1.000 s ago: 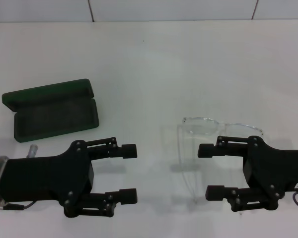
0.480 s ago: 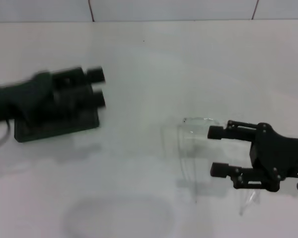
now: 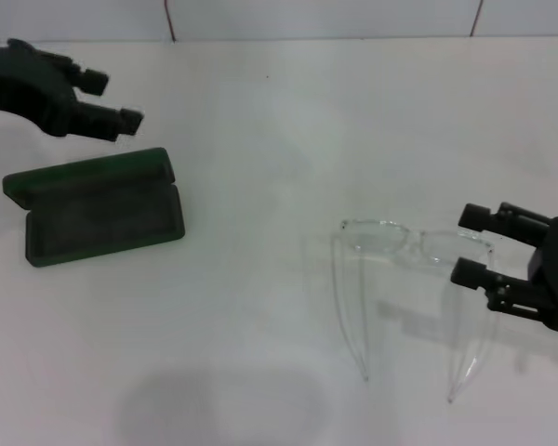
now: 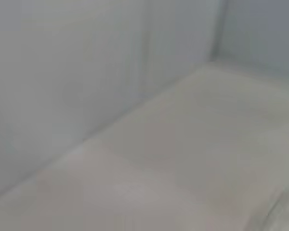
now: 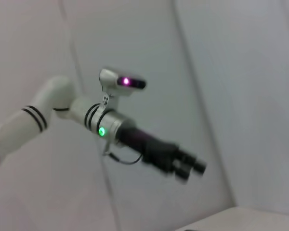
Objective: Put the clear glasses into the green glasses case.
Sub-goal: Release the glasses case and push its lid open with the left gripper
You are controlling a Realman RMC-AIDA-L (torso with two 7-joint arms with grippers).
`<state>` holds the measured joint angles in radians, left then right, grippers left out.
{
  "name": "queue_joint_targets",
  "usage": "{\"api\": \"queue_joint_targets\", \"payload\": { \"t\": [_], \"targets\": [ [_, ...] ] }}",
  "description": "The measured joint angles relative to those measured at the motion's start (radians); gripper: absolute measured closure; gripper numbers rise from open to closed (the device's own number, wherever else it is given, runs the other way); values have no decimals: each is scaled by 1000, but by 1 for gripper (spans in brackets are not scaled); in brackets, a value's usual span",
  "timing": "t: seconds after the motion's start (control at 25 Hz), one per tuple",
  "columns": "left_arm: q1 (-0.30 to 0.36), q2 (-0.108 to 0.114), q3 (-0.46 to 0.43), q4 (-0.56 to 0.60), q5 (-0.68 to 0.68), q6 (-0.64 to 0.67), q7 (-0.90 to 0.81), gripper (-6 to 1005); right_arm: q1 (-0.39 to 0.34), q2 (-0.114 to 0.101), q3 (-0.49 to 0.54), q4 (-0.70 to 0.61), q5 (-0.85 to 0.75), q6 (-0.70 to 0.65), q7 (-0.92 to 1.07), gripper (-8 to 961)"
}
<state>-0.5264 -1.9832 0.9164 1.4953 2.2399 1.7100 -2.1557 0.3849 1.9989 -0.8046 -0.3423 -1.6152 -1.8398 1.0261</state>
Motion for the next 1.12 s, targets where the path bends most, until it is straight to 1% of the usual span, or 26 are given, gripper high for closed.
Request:
{"api": "queue_joint_targets", "payload": {
  "t": [0.04, 0.08, 0.12, 0.2, 0.28, 0.48, 0.56, 0.76, 1.12],
  "targets": [
    [-22, -3, 12, 0, 69, 8, -3, 293, -3, 0, 7, 2, 0, 0, 0, 213],
    [-59, -4, 32, -4, 156, 19, -8, 299, -4, 0, 10, 3, 0, 1, 0, 213],
    [-59, -4, 32, -4, 156, 19, -8, 322, -4, 0, 10, 3, 0, 1, 0, 213],
    [-84, -4, 43, -14, 189, 19, -10, 369, -8, 3, 11, 3, 0, 1, 0, 213],
    [-121, -7, 52, -26, 254, 14, -8, 377, -16, 4, 12, 4, 1, 0, 0, 214],
    [-141, -21, 83, -32, 329, 7, -4, 393, -30, 2, 16, 5, 10, 1, -1, 214],
    [-150, -34, 103, -58, 359, -15, 0, 396, -31, 0, 25, 5, 10, 1, -1, 214],
    [-171, -47, 133, -141, 416, -63, 3, 403, -23, 2, 41, 5, 11, 1, -9, 214],
    [-199, -52, 145, -230, 473, -118, 12, 415, -21, 0, 43, 4, 11, 16, -11, 213]
  ]
}}
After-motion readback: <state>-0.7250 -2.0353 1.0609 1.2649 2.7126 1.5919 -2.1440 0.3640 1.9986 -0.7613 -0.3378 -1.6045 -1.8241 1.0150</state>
